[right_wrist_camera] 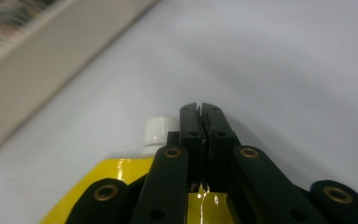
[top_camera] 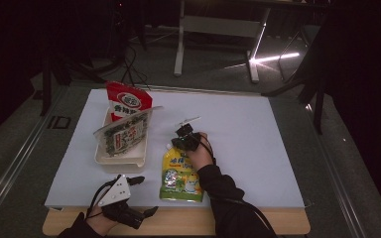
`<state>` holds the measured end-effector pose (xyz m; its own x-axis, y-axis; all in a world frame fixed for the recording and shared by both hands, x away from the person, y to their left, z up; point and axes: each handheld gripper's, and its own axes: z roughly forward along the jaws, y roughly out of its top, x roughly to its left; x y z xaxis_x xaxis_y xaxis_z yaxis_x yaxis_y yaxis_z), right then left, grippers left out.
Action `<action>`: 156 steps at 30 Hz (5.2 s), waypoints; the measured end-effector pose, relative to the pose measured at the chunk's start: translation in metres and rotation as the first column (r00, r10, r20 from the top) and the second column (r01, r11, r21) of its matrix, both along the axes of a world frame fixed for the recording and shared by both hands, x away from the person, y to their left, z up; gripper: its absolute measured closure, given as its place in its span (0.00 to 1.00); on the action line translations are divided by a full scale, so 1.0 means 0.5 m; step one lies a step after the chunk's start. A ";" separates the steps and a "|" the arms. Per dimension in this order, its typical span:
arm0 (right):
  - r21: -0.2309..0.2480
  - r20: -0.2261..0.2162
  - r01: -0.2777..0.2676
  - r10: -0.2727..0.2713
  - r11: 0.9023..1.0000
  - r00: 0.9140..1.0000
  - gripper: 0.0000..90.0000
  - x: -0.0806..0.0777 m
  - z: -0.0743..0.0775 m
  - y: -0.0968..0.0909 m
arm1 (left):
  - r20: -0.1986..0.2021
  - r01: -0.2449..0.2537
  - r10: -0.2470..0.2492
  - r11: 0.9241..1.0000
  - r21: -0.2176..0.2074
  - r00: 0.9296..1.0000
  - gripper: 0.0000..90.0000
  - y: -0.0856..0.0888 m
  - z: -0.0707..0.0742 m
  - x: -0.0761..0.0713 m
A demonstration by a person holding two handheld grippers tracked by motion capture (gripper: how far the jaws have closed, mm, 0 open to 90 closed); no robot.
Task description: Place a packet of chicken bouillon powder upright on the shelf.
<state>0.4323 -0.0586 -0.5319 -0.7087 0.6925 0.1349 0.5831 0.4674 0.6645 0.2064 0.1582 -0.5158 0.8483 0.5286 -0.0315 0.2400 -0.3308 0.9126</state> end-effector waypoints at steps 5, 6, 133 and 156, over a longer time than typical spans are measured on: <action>-0.006 0.044 -0.022 0.022 1.000 0.999 0.87 -0.022 0.041 -0.026 | -0.006 0.008 -0.008 1.000 0.003 1.000 0.02 -0.001 -0.002 0.001; -0.014 0.049 -0.023 0.024 1.000 0.998 0.84 -0.028 0.049 -0.035 | -0.005 0.010 -0.010 1.000 0.004 1.000 0.02 -0.002 -0.002 0.000; 0.124 0.442 -0.570 0.469 0.812 0.765 1.00 -0.196 0.393 0.001 | -0.012 0.067 -0.066 0.998 0.005 0.998 0.02 -0.016 -0.028 -0.009; 0.223 0.450 -0.580 0.445 0.783 0.774 1.00 -0.168 0.302 0.149 | -0.009 0.071 -0.071 0.997 0.006 0.997 0.02 -0.012 -0.027 -0.016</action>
